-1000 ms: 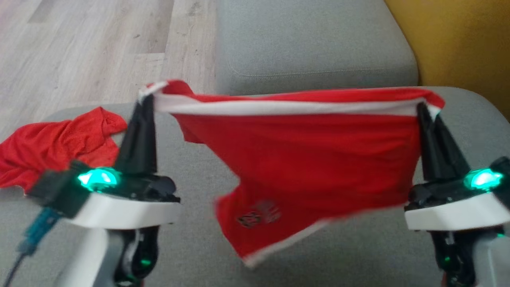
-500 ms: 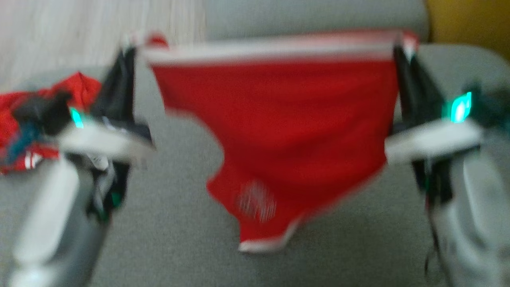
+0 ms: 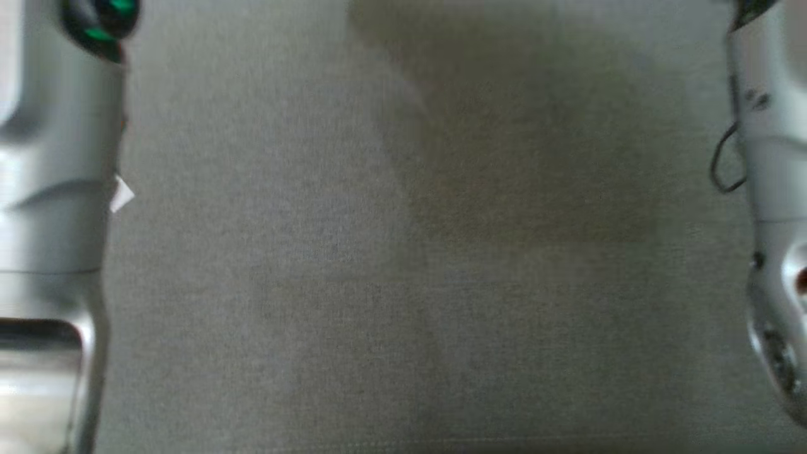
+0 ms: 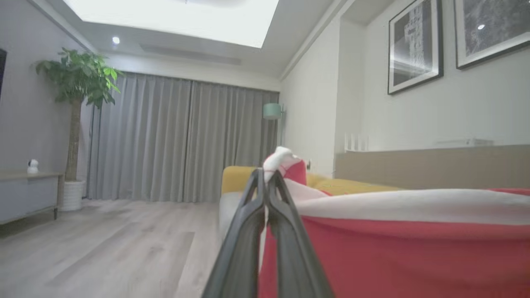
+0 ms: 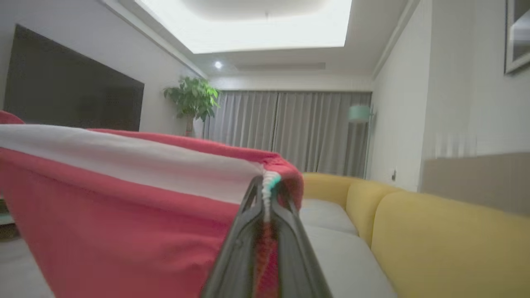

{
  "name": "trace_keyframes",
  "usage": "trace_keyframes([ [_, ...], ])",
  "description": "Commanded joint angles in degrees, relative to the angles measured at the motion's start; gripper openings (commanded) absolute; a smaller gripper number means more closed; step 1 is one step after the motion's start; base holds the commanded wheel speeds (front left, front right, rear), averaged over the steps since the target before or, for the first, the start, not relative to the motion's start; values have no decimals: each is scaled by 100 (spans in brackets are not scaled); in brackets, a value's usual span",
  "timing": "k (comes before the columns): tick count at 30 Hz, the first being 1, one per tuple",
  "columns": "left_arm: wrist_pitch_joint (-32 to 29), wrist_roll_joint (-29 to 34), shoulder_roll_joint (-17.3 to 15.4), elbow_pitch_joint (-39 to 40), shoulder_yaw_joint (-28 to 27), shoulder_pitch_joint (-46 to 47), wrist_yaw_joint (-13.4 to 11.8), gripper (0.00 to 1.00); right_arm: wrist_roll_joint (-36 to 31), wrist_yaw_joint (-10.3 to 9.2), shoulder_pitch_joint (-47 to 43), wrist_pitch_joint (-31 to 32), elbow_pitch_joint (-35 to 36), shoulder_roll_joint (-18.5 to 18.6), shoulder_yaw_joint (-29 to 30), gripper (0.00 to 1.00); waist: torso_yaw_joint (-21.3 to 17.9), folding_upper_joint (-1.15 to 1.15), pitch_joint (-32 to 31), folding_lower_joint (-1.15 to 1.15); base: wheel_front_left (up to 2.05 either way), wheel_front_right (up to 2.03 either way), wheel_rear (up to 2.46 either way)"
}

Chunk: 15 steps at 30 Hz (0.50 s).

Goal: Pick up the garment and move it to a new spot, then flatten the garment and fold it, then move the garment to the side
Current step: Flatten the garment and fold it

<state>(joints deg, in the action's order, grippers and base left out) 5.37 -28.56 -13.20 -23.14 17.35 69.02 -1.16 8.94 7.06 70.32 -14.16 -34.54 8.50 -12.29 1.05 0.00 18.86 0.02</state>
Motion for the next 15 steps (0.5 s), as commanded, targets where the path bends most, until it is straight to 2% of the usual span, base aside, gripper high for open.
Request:
trace_keyframes([
  [1, 91, -69, -125, -88, -147, 0, 43, 0, -22, 43, -88, -55, -65, -213, -72, 0, 119, 0, 446, -2, 0, 0, 0],
  [3, 217, -91, -42, -296, -94, -179, 76, 0, -66, 43, -281, -77, -117, -252, -179, 0, 140, 0, 621, -2, 0, 0, 0],
  [8, 564, -317, 200, -535, -77, -991, 149, 0, 56, 43, -1302, -82, 304, -283, -301, 0, 125, 0, 928, -2, 0, 0, 0],
  [15, 858, -519, 361, -457, -155, -2193, 204, 0, 208, 43, -2507, -83, 875, -366, -255, 0, 25, 0, 932, -2, 0, 0, 0],
])
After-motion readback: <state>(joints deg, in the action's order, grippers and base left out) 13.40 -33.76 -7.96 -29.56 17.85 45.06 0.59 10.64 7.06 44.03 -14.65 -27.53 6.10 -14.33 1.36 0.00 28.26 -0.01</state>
